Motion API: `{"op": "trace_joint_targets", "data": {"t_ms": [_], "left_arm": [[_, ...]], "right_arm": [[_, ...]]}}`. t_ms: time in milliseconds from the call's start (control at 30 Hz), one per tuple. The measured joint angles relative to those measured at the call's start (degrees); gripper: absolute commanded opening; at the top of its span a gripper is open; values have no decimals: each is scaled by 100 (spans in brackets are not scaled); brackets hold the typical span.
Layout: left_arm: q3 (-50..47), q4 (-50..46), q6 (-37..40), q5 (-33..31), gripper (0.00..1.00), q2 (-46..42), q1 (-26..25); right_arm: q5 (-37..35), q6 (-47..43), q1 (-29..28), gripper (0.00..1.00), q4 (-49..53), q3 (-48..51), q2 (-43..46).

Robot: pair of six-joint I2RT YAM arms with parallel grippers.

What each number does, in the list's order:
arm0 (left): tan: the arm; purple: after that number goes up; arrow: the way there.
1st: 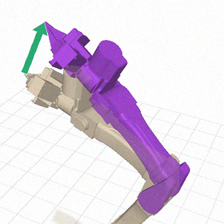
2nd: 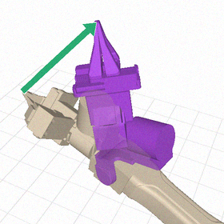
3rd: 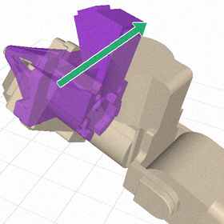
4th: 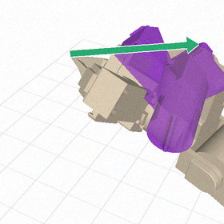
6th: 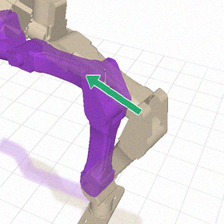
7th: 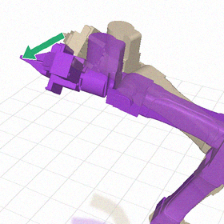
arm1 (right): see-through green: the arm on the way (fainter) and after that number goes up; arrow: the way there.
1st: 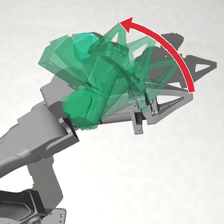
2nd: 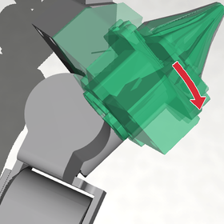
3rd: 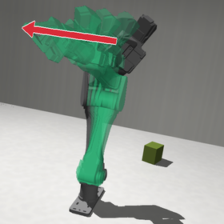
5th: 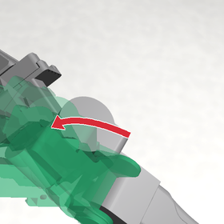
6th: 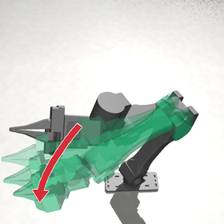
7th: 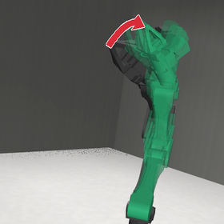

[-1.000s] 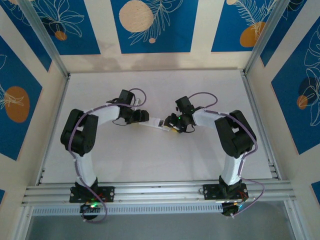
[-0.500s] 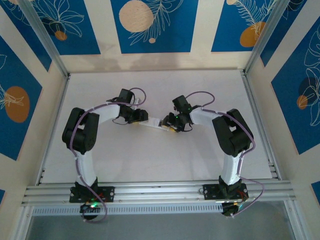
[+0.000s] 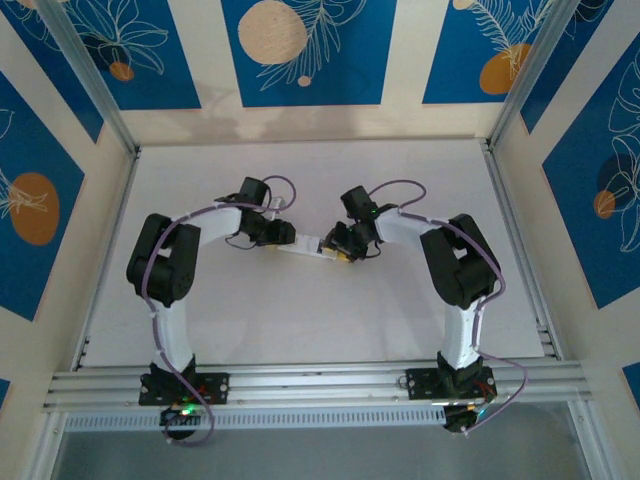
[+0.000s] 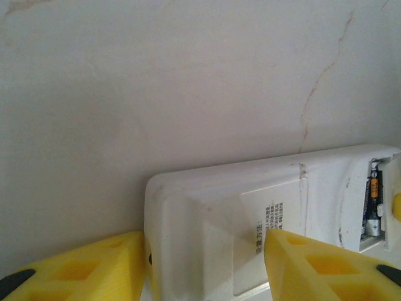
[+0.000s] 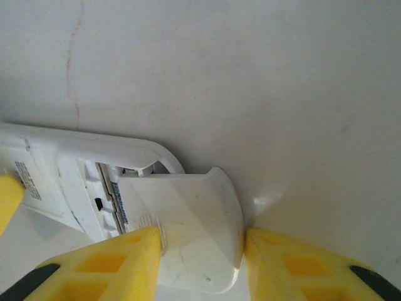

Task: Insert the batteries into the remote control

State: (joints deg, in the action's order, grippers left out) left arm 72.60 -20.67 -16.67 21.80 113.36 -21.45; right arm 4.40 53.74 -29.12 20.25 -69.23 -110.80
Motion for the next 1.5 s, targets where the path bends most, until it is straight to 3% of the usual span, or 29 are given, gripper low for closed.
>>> {"op": "trace_joint_targets", "data": {"t_ms": [233, 867, 1233, 1500], "left_arm": [[157, -247, 284, -103, 40, 61, -22], [529, -713, 575, -168, 28, 234, -22], [573, -769, 573, -170, 27, 260, -20], [573, -772, 575, -170, 27, 260, -20]], "right_arm": [[-94, 0, 4, 40, 15, -116, -42], [-144, -76, -28, 40, 83, -400, -234], [-170, -90, -28, 34, 232, -546, -306], [-575, -26, -111, 33, 446, -697, -306]]}}
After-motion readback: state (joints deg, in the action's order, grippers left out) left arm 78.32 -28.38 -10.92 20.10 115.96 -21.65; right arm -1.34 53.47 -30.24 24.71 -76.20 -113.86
